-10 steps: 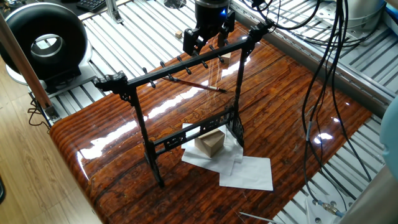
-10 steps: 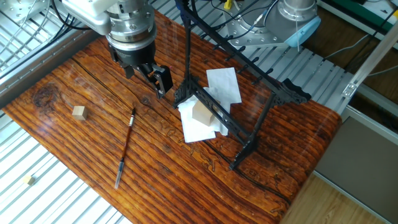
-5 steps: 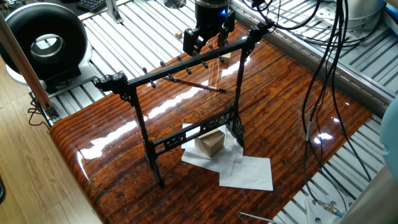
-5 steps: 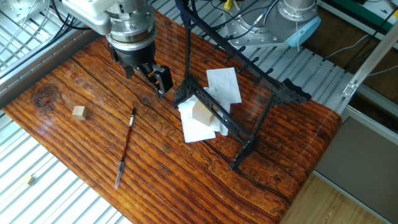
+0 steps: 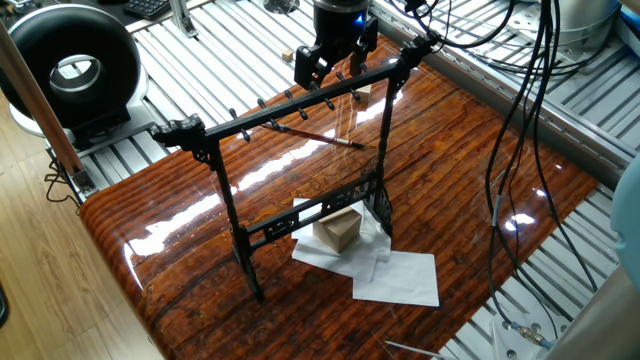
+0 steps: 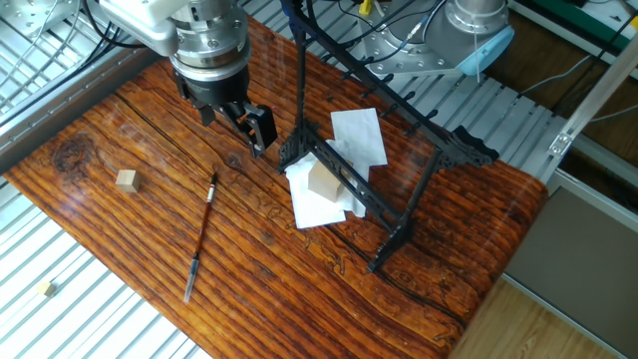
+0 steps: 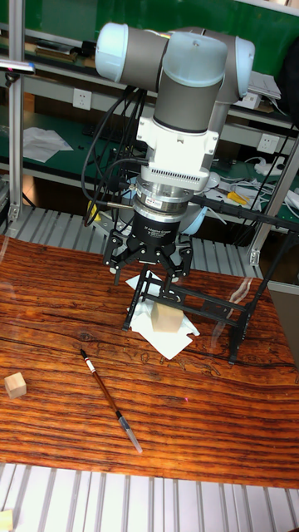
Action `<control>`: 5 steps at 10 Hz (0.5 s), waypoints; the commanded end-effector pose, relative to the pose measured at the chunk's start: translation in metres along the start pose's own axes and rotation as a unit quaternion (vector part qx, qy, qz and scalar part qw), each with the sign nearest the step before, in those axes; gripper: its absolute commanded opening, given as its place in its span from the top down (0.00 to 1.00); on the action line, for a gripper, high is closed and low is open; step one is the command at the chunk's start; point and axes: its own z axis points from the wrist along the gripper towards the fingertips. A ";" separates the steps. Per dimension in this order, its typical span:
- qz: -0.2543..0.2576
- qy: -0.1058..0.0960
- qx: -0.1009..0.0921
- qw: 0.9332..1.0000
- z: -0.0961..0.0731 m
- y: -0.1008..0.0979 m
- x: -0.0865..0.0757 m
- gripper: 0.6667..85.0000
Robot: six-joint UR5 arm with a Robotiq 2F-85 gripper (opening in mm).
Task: Place the brush on the pen rack
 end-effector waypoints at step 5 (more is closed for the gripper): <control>-0.060 -0.123 0.123 0.983 -0.010 -0.051 -0.064 1.00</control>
